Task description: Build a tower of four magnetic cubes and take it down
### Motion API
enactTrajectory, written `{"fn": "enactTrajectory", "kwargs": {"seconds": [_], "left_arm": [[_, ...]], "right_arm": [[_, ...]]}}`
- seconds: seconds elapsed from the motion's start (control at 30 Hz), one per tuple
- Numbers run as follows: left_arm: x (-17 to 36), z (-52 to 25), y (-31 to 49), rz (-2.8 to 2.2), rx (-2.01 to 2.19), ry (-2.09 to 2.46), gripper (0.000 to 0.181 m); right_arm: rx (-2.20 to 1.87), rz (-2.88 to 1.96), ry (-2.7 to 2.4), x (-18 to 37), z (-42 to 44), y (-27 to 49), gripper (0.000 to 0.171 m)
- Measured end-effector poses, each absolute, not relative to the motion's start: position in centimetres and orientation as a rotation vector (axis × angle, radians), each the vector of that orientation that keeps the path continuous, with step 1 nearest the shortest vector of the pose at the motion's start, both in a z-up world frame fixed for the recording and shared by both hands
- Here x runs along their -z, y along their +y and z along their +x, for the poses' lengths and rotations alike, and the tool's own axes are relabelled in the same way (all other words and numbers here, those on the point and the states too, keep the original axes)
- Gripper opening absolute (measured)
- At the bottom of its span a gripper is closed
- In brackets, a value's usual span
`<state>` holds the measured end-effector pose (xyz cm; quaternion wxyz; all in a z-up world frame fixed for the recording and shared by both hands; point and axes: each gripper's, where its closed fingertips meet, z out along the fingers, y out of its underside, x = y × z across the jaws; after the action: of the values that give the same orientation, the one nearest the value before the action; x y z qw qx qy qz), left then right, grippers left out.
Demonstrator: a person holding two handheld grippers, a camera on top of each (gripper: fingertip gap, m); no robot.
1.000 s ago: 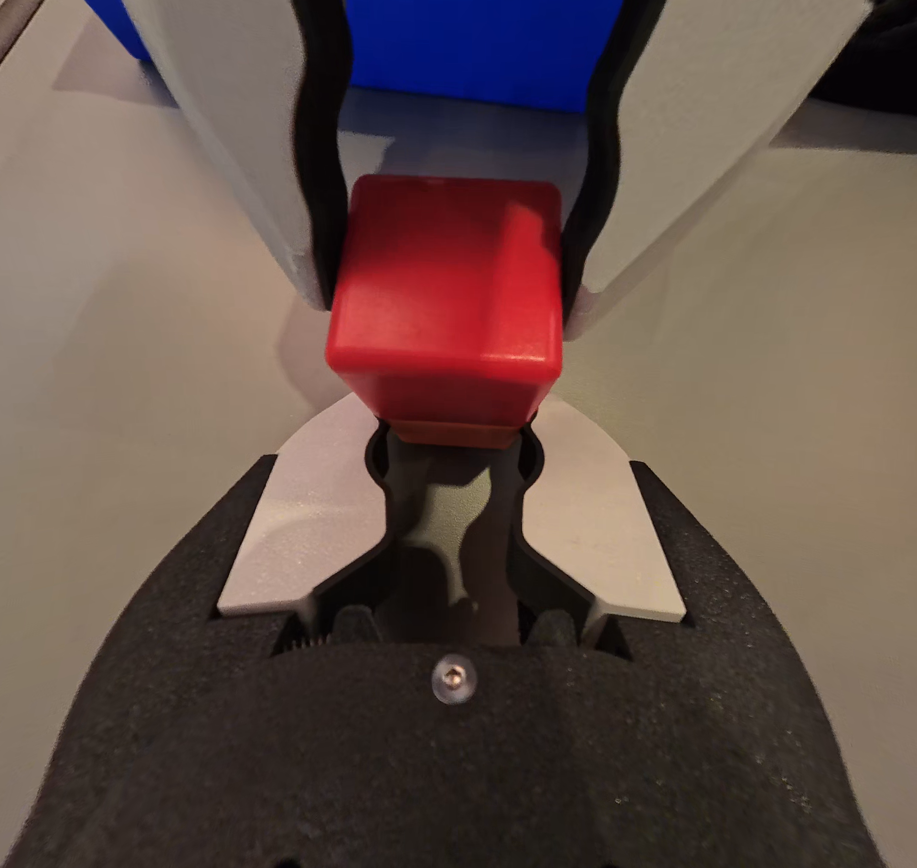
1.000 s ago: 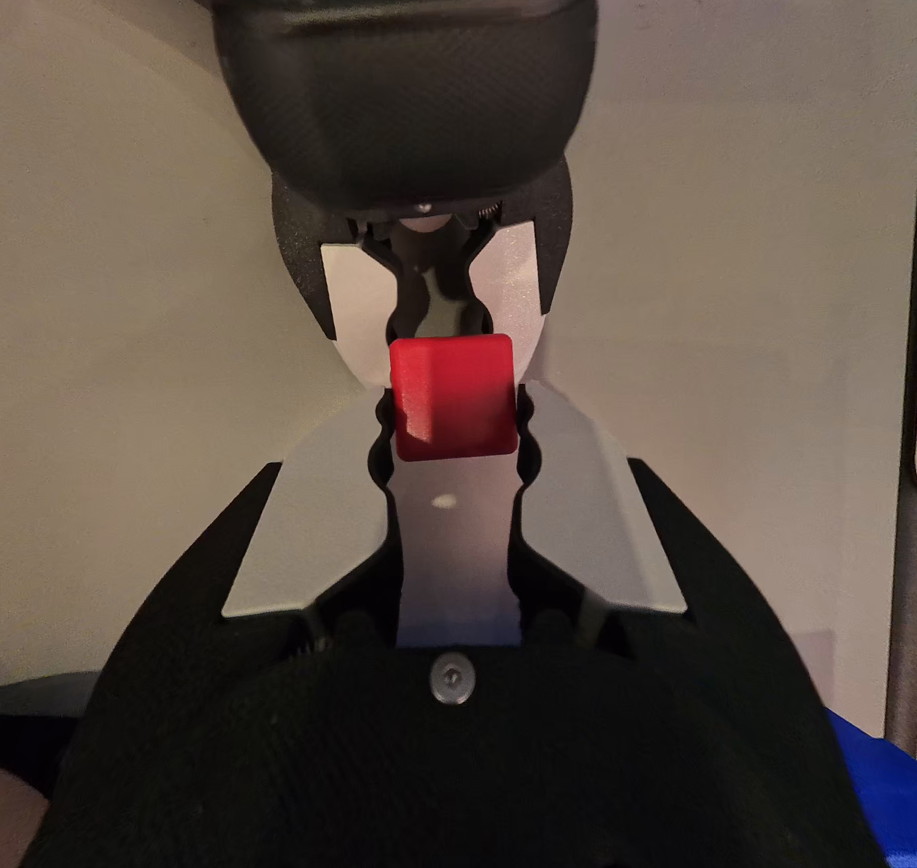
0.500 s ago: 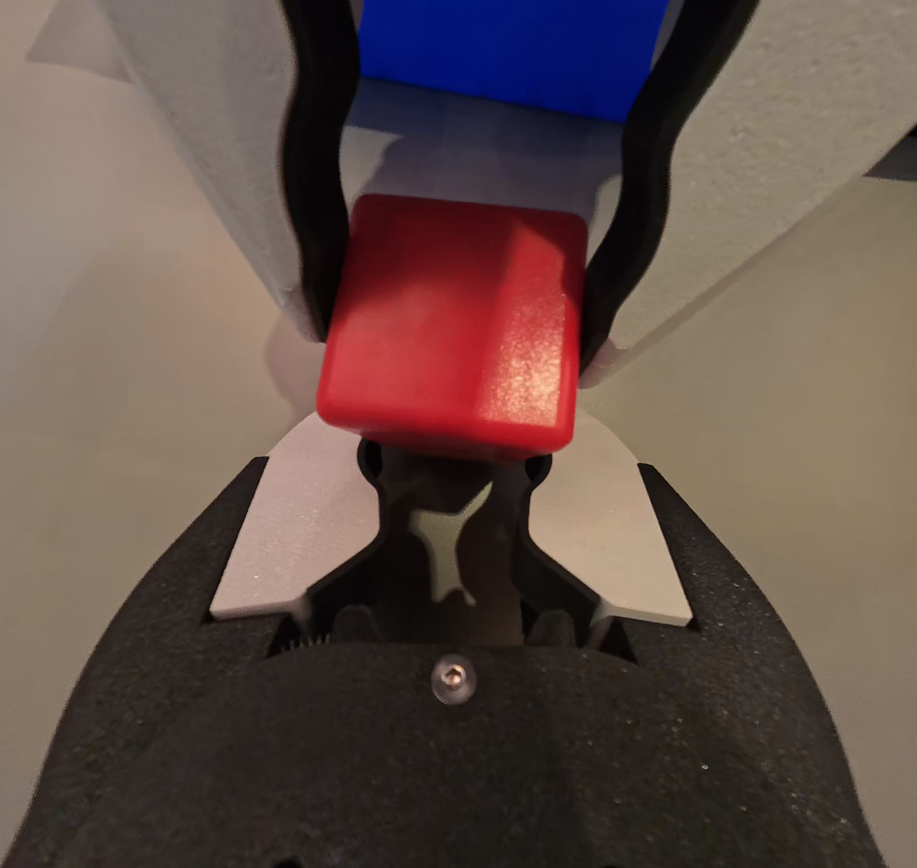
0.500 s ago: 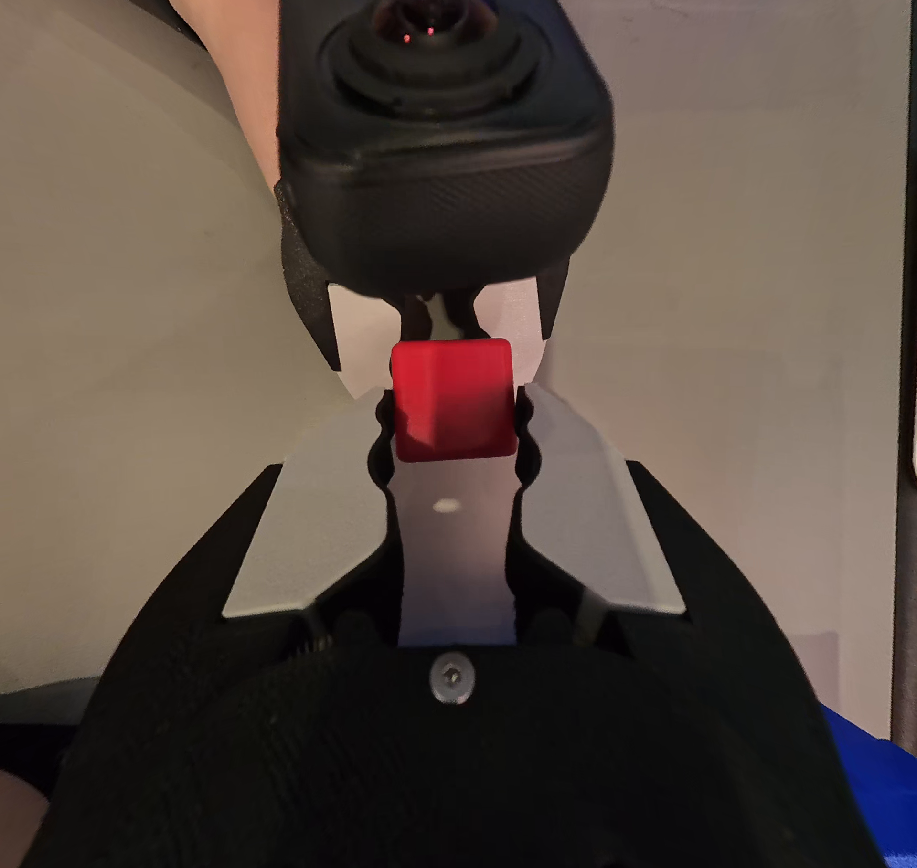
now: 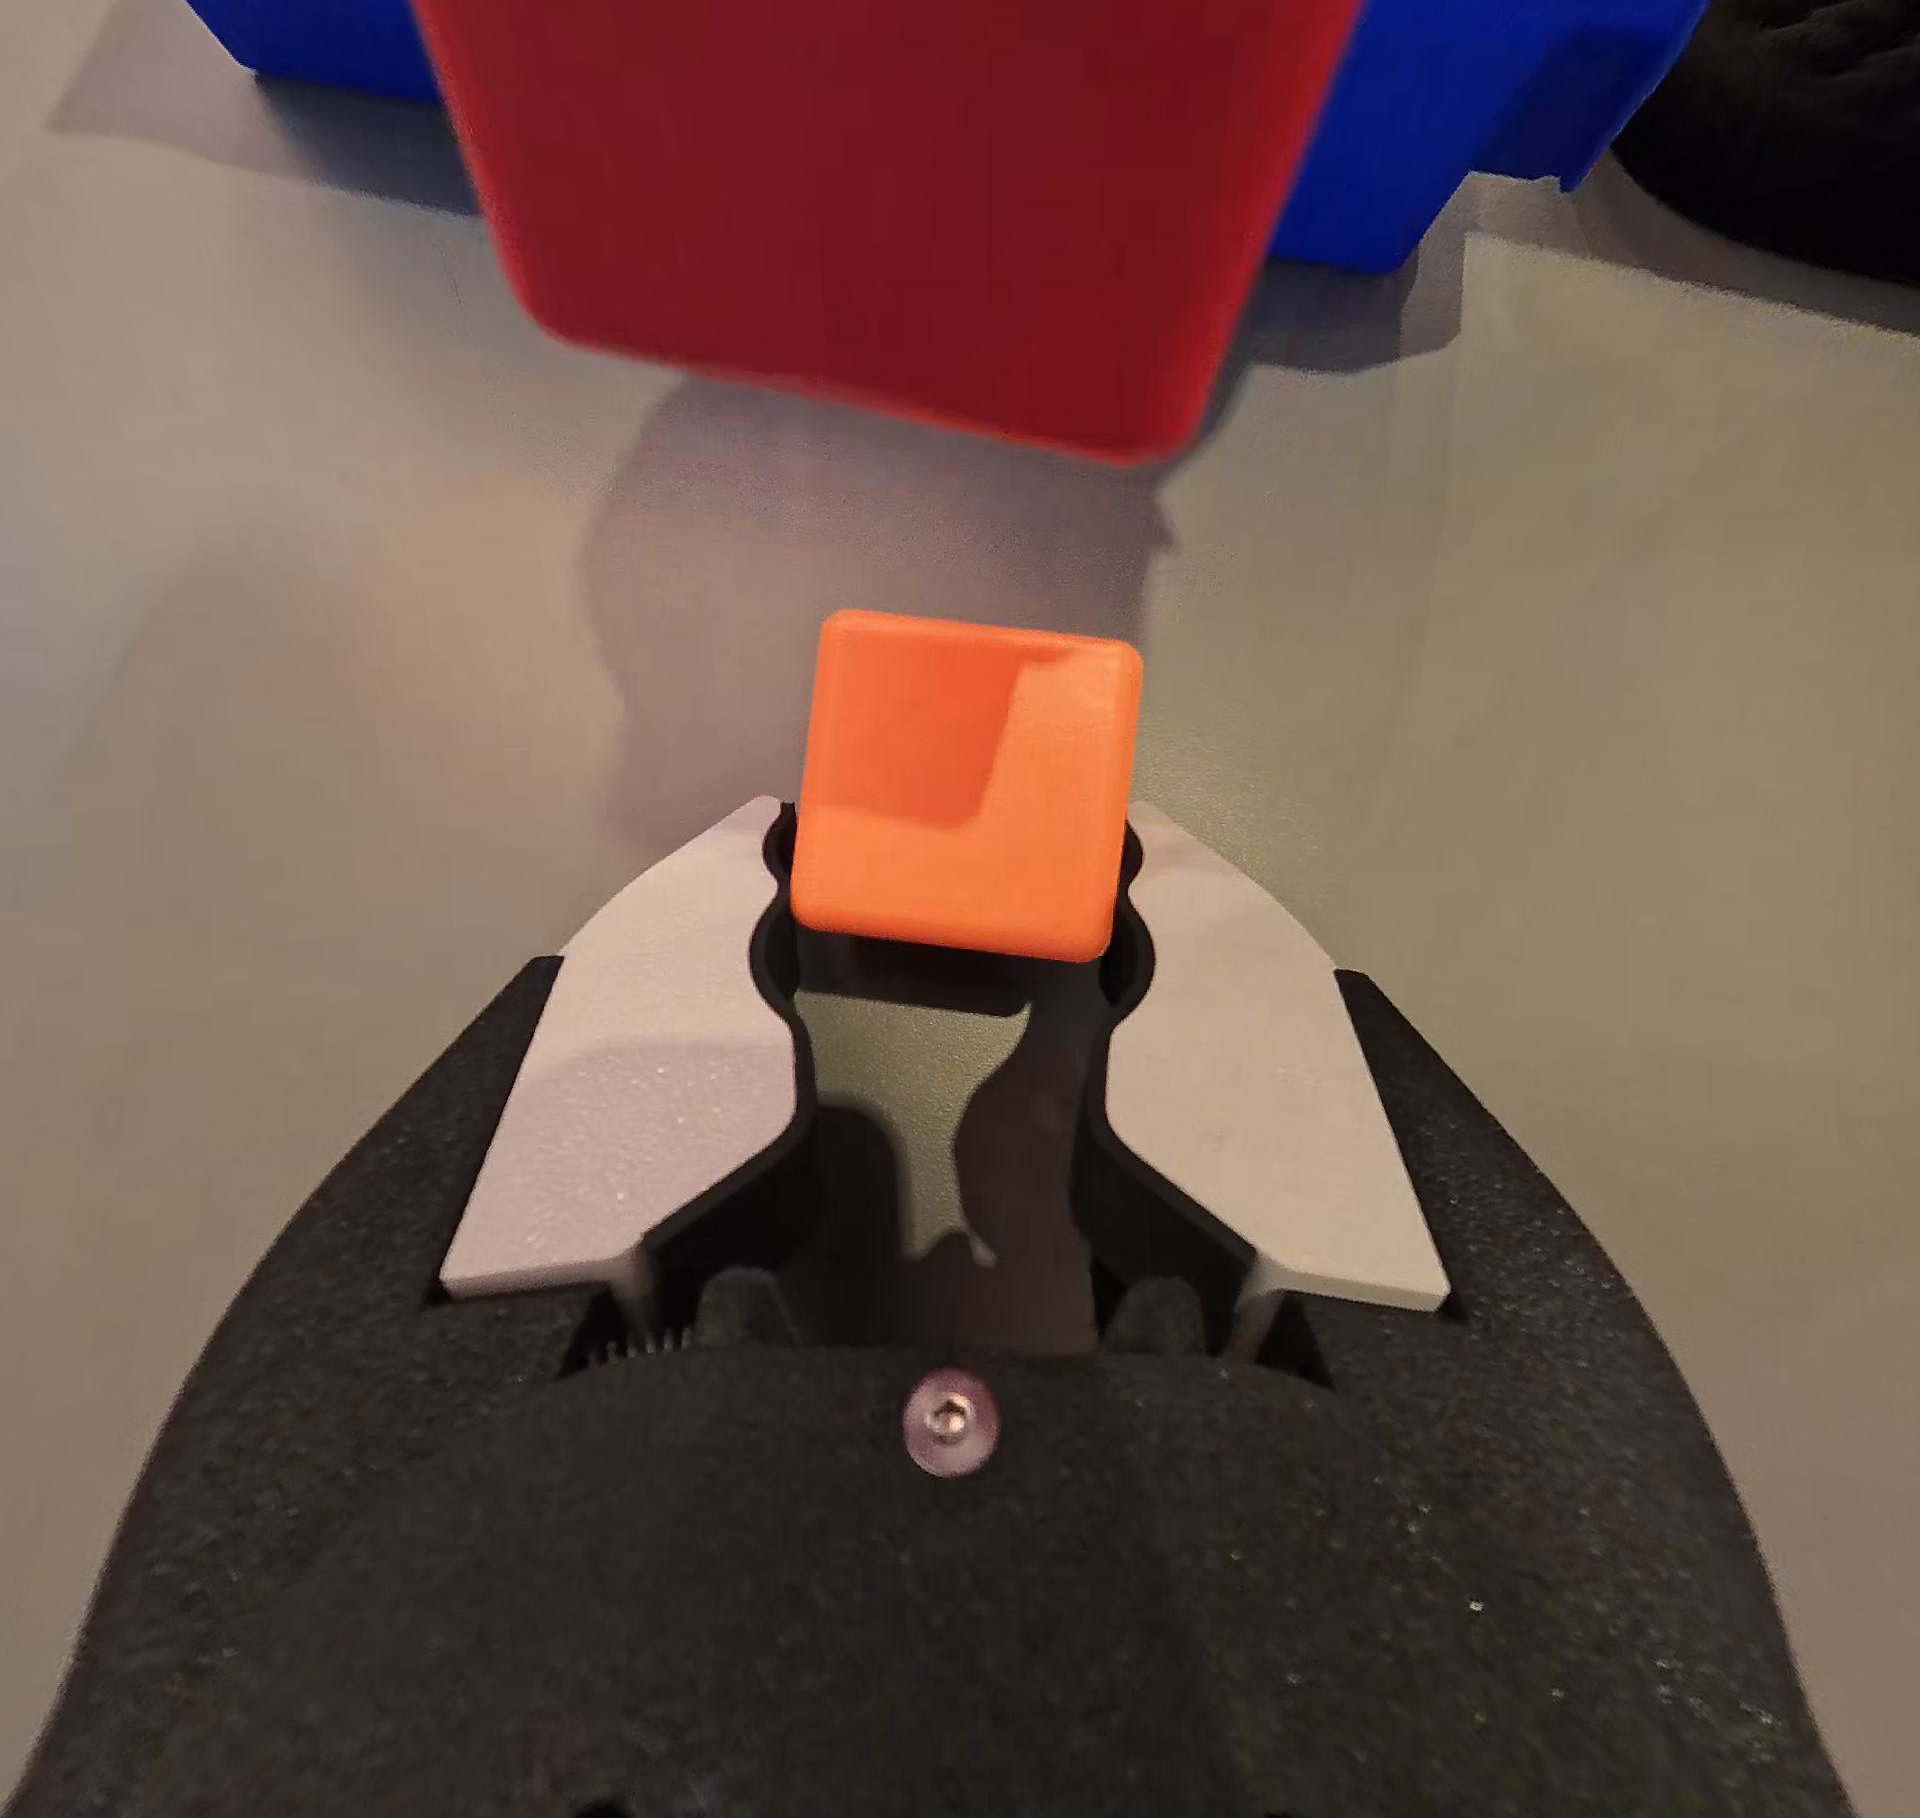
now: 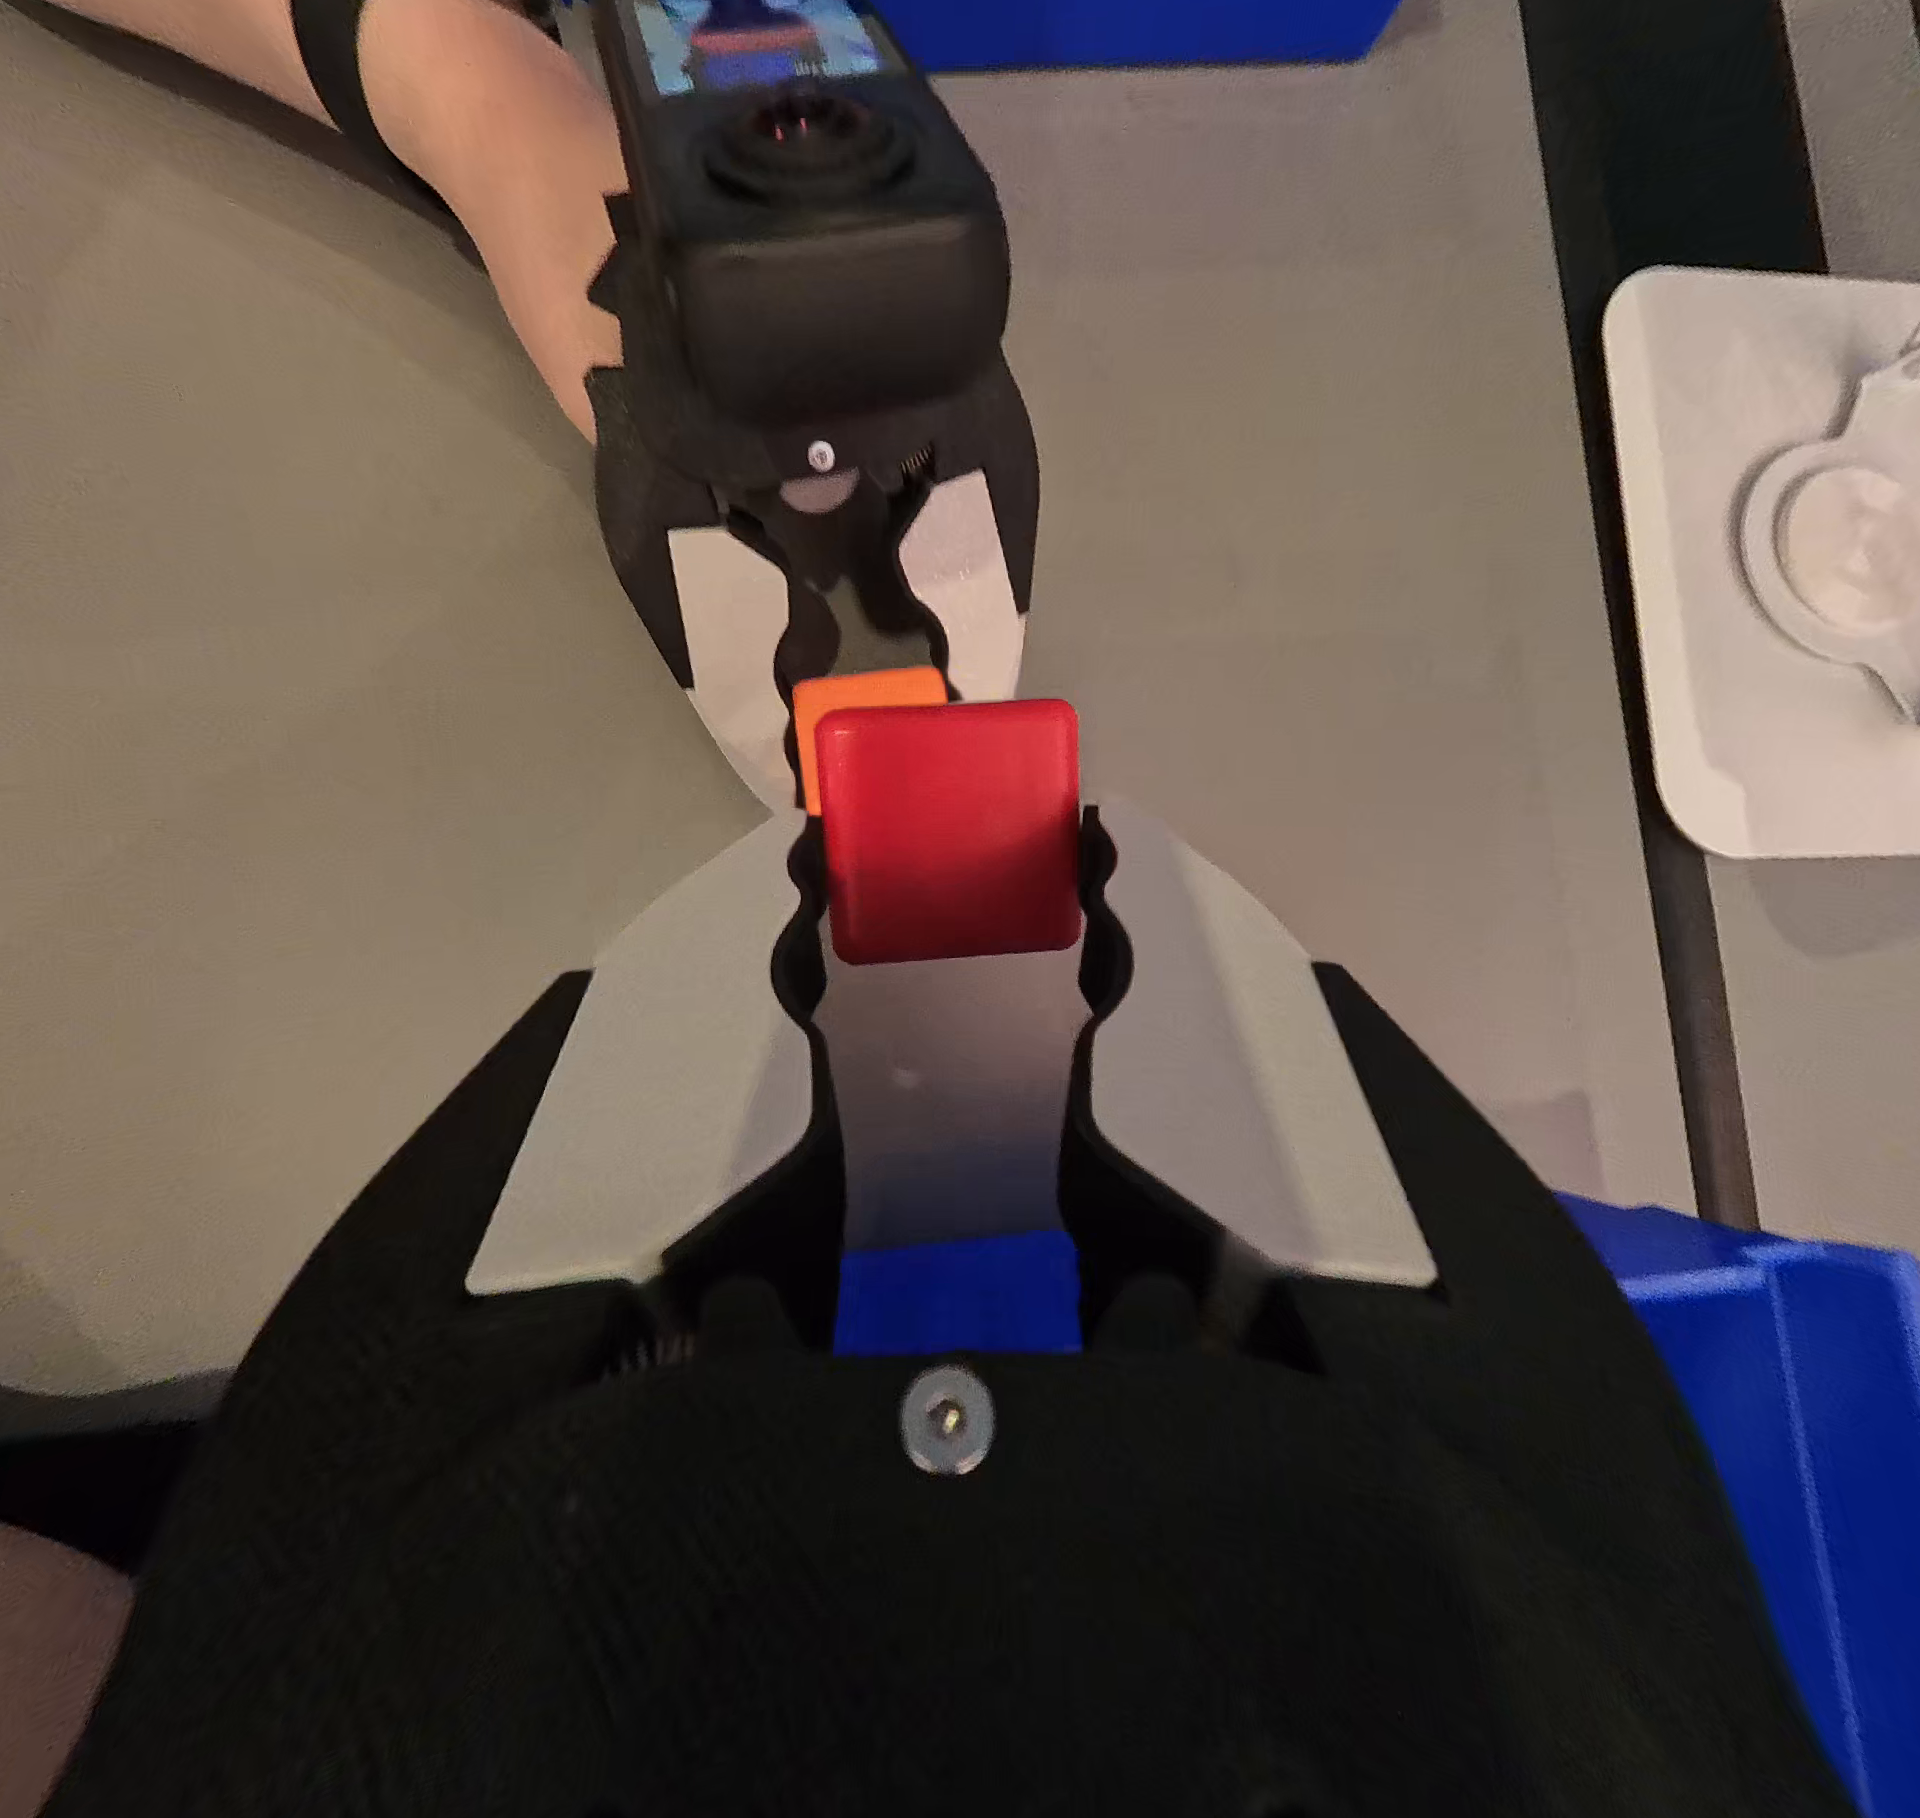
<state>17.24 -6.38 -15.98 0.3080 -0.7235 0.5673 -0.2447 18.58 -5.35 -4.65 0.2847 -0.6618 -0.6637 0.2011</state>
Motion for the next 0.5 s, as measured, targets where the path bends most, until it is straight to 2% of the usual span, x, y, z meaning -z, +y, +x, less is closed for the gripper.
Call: {"fn": "enactTrajectory", "kwargs": {"seconds": [0.17,0.3,0.5], "left_arm": [[16.0,17.2,-6.4,-1.914,0.646,1.500,0.056],[16.0,16.7,-6.3,-1.919,0.639,1.501,0.056],[16.0,16.6,-6.3,-1.916,0.643,1.504,0.056]], "right_arm": [[-0.449,-1.800,-1.731,3.4,21.5,-4.9,0.048],[-0.358,-1.922,-1.566,1.4,28.0,-4.8,0.048],[-0.104,-2.515,-1.372,8.1,40.3,-6.3,0.049]]}}
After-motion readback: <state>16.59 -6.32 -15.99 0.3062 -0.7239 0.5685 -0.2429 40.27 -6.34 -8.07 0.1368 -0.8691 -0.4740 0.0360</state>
